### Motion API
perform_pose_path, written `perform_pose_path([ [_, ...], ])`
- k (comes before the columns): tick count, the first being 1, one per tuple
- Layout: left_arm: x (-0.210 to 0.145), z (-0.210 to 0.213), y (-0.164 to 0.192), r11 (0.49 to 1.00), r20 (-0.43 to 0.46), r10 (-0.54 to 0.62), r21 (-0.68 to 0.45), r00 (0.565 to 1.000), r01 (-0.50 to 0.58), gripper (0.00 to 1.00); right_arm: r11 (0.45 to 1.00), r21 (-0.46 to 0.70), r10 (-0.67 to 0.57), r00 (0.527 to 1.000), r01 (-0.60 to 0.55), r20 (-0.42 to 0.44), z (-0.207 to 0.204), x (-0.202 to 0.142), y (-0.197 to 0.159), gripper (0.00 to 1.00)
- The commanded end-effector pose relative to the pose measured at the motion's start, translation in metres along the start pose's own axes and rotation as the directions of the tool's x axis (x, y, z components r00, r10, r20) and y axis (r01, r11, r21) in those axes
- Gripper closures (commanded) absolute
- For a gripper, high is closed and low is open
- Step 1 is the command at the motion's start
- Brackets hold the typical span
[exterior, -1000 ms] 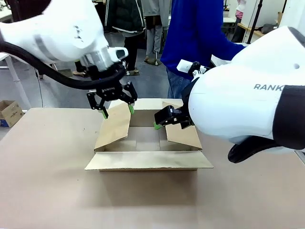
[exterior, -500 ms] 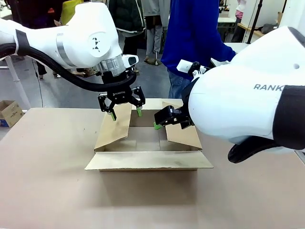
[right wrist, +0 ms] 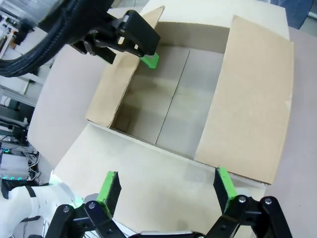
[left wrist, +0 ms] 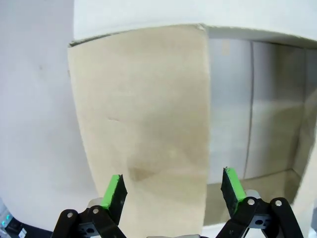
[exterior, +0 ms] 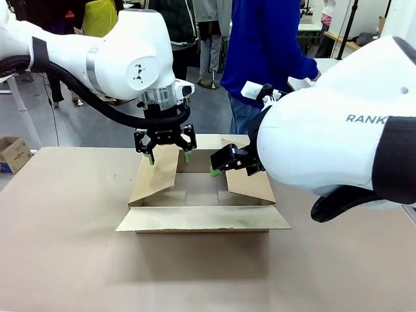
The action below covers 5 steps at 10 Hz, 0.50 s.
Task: Pack the gift set into the box.
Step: Place both hands on the side flaps of the Package Box and spread them outward.
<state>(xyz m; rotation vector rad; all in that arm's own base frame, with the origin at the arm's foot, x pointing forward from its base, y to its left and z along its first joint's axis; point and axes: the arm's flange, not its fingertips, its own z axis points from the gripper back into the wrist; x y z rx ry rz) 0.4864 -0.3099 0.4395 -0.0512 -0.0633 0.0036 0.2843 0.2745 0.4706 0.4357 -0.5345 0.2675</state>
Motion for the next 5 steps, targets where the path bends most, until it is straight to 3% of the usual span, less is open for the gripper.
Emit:
perform_pose_path([
  [1, 0.0010, -0.0116, 0.0013, 0.992, 0.047, 0.063, 0.104, 0.997, -0.067, 0.00, 1.000, 0.019, -0.002, 1.000, 0.002, -0.005, 0.0015, 0.0004, -0.0011, 0.00],
  [5, -0.0015, -0.0128, 0.0085, 0.985, 0.127, 0.090, 0.133, 0.988, -0.107, 0.00, 1.000, 0.019, -0.002, 1.000, 0.002, -0.005, 0.0015, 0.0004, -0.0011, 0.00],
])
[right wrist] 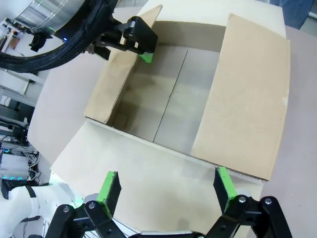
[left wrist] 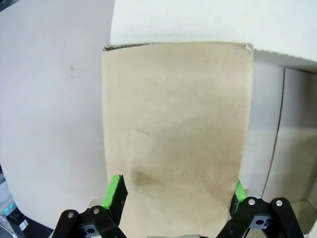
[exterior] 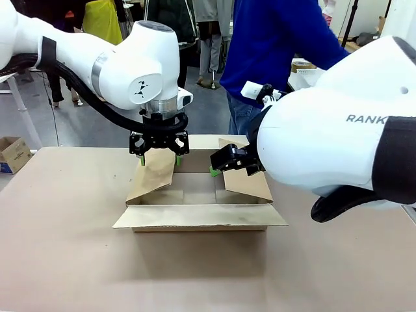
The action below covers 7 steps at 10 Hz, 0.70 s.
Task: Pack the gift set into the box.
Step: Place both hands on the side flaps of the Package Box and spread them outward.
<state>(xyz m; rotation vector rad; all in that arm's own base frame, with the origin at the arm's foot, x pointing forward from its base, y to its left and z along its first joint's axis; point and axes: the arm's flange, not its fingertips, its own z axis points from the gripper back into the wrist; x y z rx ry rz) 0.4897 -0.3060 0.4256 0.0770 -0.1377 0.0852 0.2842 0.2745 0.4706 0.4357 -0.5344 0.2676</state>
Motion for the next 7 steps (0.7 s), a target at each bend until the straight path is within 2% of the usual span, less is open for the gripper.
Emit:
perform_pose_path([
  [1, -0.005, 0.009, 0.012, 0.999, 0.061, 0.038, -0.006, 0.997, -0.038, 0.00, 1.000, 0.019, -0.002, 1.000, 0.002, -0.005, 0.002, 0.000, -0.001, 0.00],
  [4, -0.018, 0.036, 0.041, 0.998, 0.132, 0.064, -0.012, 0.989, -0.063, 0.00, 1.000, 0.019, -0.002, 1.000, 0.002, -0.005, 0.002, 0.000, -0.001, 0.00],
  [7, -0.020, 0.055, 0.080, 0.992, 0.162, 0.124, -0.026, 0.979, -0.122, 0.00, 1.000, 0.019, -0.002, 1.000, 0.002, -0.005, 0.002, 0.000, -0.001, 0.00],
])
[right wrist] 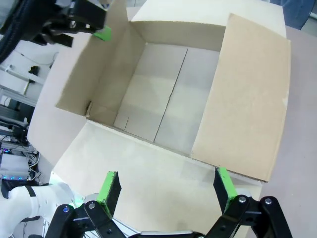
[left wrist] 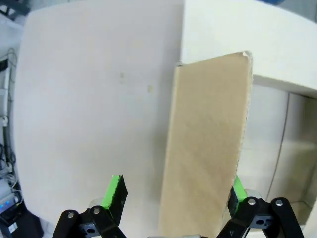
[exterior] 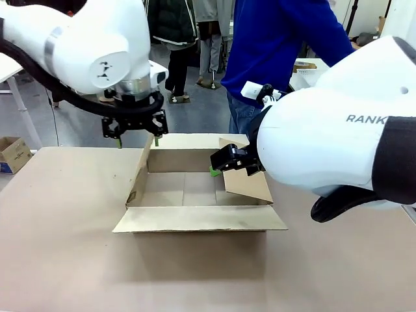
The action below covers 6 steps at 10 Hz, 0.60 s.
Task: Pack the gift set into the box.
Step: Place both hands on the side flaps of the Package Box and spread them outward.
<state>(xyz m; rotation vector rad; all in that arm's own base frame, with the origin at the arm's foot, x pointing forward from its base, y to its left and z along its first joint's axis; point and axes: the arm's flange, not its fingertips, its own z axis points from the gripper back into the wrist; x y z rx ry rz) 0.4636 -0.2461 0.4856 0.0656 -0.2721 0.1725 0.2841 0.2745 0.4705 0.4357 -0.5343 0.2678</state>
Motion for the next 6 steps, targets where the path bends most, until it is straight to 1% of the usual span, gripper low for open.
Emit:
perform_pose_path([
  [1, -0.005, 0.007, 0.035, 0.997, 0.046, 0.072, -0.024, 0.996, -0.071, 0.00, 1.000, 0.019, -0.002, 1.000, 0.002, -0.004, 0.002, 0.001, -0.001, 0.00],
  [2, -0.004, 0.011, 0.054, 0.992, 0.032, 0.115, -0.047, 0.993, -0.114, 0.00, 1.000, 0.019, -0.002, 1.000, 0.002, -0.004, 0.002, 0.001, -0.001, 0.00],
  [3, -0.003, 0.010, 0.071, 0.989, -0.009, 0.125, -0.083, 0.992, -0.125, 0.00, 1.000, 0.019, -0.002, 1.000, 0.002, -0.004, 0.002, 0.001, -0.001, 0.00],
  [5, 0.004, 0.001, 0.103, 0.974, -0.093, 0.116, -0.182, 0.989, -0.132, 0.00, 1.000, 0.019, -0.002, 1.000, 0.002, -0.004, 0.002, 0.001, -0.001, 0.00],
  [6, 0.007, -0.005, 0.113, 0.966, -0.125, 0.108, -0.222, 0.986, -0.134, 0.00, 1.000, 0.019, -0.002, 1.000, 0.002, -0.004, 0.002, 0.001, -0.001, 0.00],
])
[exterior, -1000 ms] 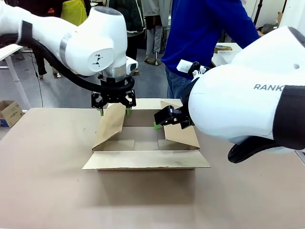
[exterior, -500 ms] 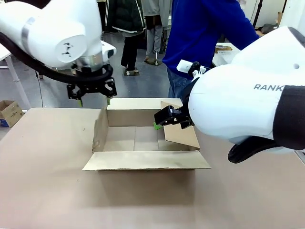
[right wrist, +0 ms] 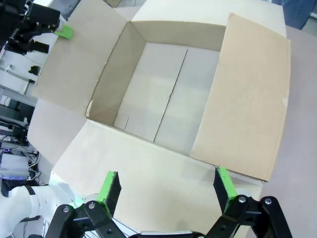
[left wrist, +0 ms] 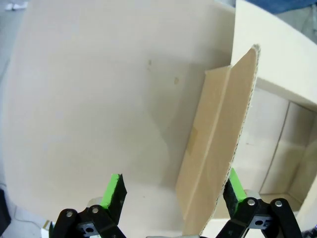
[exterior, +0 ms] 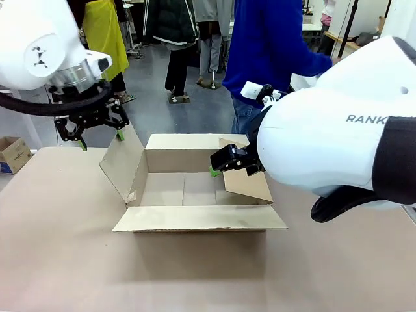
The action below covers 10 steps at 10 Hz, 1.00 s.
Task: Pack the gift set into the box.
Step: Place both hands on the side flaps of the Package Box and spread them outward.
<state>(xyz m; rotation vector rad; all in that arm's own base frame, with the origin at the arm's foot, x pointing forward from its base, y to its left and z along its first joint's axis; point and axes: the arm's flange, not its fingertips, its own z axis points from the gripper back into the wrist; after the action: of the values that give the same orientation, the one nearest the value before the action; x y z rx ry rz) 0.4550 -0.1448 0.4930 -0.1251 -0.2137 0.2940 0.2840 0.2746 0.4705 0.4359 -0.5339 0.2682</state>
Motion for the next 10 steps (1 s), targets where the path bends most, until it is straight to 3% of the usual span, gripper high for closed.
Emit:
perform_pose_path([
  [1, 0.007, -0.014, 0.029, 0.992, -0.108, -0.045, -0.123, 0.993, 0.031, 0.00, 1.000, 0.019, -0.002, 1.000, 0.002, -0.004, 0.002, 0.001, -0.001, 0.00],
  [2, 0.012, -0.019, 0.042, 0.989, -0.119, -0.036, -0.150, 0.992, 0.018, 0.00, 1.000, 0.019, -0.002, 1.000, 0.002, -0.004, 0.002, 0.001, -0.001, 0.00],
  [5, 0.017, -0.025, 0.098, 0.935, -0.176, -0.165, -0.342, 0.970, 0.097, 0.00, 1.000, 0.019, -0.002, 1.000, 0.002, -0.004, 0.002, 0.001, -0.001, 0.00],
  [7, 0.020, -0.059, 0.112, 0.862, -0.254, -0.358, -0.459, 0.898, 0.214, 0.00, 1.000, 0.019, -0.002, 1.000, 0.002, -0.004, 0.002, 0.001, -0.001, 0.00],
  [8, 0.022, -0.076, 0.117, 0.855, -0.308, -0.380, -0.476, 0.872, 0.204, 0.00, 1.000, 0.019, -0.002, 1.000, 0.002, -0.004, 0.002, 0.001, -0.001, 0.00],
  [9, 0.018, -0.042, 0.105, 0.903, -0.199, -0.255, -0.400, 0.946, 0.159, 0.00, 1.000, 0.019, -0.002, 1.000, 0.002, -0.004, 0.002, 0.001, -0.001, 0.00],
  [10, 0.018, -0.042, 0.105, 0.903, -0.199, -0.255, -0.400, 0.946, 0.159, 0.00, 1.000, 0.019, -0.002, 1.000, 0.002, -0.004, 0.002, 0.001, -0.001, 0.00],
])
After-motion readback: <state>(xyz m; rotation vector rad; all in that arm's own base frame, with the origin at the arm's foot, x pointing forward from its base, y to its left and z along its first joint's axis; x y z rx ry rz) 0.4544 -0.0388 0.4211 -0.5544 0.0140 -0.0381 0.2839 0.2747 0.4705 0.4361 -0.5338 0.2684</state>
